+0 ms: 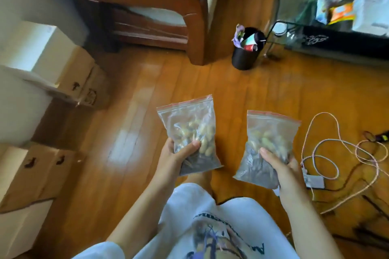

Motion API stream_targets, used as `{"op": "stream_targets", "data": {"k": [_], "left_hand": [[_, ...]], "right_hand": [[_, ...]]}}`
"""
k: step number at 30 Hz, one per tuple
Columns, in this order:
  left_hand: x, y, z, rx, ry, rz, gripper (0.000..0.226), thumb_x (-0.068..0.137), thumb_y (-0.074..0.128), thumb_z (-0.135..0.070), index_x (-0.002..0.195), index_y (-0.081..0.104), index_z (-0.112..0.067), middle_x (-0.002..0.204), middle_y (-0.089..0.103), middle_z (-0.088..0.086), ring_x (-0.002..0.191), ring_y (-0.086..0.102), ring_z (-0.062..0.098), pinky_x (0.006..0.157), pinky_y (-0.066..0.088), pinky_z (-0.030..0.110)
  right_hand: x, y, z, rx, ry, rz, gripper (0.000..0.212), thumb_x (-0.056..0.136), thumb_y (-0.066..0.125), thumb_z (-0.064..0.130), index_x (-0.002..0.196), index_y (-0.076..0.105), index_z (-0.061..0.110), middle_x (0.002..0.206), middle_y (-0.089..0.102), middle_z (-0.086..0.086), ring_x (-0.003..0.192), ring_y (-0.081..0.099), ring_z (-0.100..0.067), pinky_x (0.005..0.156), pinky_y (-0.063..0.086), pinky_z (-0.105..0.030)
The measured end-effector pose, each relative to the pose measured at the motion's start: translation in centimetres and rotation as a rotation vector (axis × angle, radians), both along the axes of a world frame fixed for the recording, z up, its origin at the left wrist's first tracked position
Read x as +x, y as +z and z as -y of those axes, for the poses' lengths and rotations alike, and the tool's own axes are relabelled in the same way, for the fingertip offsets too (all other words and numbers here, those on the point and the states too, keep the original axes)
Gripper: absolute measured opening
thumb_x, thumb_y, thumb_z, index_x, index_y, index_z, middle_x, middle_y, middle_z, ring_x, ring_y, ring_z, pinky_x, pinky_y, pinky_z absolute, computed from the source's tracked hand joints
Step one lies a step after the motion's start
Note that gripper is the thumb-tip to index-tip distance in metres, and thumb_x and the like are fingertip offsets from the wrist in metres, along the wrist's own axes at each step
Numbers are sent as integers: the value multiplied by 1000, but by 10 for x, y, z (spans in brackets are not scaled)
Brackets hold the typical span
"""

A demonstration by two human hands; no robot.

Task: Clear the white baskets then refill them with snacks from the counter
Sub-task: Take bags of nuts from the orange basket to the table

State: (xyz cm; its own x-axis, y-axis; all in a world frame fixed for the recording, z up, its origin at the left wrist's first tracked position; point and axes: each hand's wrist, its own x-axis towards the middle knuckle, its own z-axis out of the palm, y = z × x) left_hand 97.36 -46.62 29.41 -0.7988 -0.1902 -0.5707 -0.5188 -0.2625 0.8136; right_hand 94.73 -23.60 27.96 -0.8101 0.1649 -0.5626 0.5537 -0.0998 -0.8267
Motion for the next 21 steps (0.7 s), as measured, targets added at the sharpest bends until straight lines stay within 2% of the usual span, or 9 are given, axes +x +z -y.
{"op": "stream_targets", "data": {"k": [3, 6, 10, 15, 17, 19, 21], "left_hand": [[-46, -6, -17, 14, -75, -12, 28, 66, 76, -23, 82, 54, -25, 66, 72, -9, 58, 70, 7, 45, 49, 17], [-102, -9, -35, 33, -160, -33, 22, 68, 73, -25, 88, 63, -28, 78, 75, -4, 66, 72, 11, 49, 52, 19], [-189, 0, -60, 46, -261, -62, 43, 62, 76, -32, 101, 62, -24, 88, 76, -1, 76, 73, 16, 55, 54, 21], [-283, 12, -90, 34, -413, -94, 32, 69, 71, -27, 99, 62, -25, 87, 75, -3, 75, 73, 14, 56, 52, 18], [-312, 16, -104, 35, -473, -102, 35, 70, 70, -26, 103, 61, -21, 88, 75, -2, 77, 73, 15, 57, 53, 18], [-337, 17, -119, 45, -522, -100, 36, 71, 69, -25, 106, 60, -20, 89, 75, -2, 78, 73, 15, 58, 53, 18], [-357, 15, -133, 57, -553, -90, 36, 71, 69, -24, 106, 60, -20, 89, 75, -1, 78, 73, 16, 57, 53, 19]], "right_hand": [[-25, 1, -20, 15, -110, 24, 34, 74, 73, 22, 104, 60, 33, 109, 67, 6, 106, 61, -18, 96, 47, -42], [-64, 4, -38, 25, -201, 9, 38, 75, 73, 24, 109, 59, 33, 113, 66, 4, 110, 60, -21, 99, 45, -46], [-131, 13, -60, 31, -304, -25, 32, 75, 73, 18, 101, 61, 33, 110, 68, 4, 106, 62, -17, 96, 48, -41], [-196, 20, -83, 51, -414, -71, 37, 74, 74, 16, 107, 61, 28, 106, 69, 4, 98, 65, -12, 81, 52, -28], [-213, 19, -92, 62, -461, -102, 43, 74, 74, 13, 113, 60, 24, 104, 69, 6, 93, 67, -5, 72, 54, -17], [-226, 17, -105, 89, -519, -108, 44, 74, 74, 11, 113, 59, 23, 100, 68, 10, 85, 66, 4, 62, 50, -6], [-236, 13, -116, 100, -569, -94, 41, 73, 75, 12, 110, 60, 22, 97, 68, 10, 81, 66, 5, 59, 48, -6]]}}
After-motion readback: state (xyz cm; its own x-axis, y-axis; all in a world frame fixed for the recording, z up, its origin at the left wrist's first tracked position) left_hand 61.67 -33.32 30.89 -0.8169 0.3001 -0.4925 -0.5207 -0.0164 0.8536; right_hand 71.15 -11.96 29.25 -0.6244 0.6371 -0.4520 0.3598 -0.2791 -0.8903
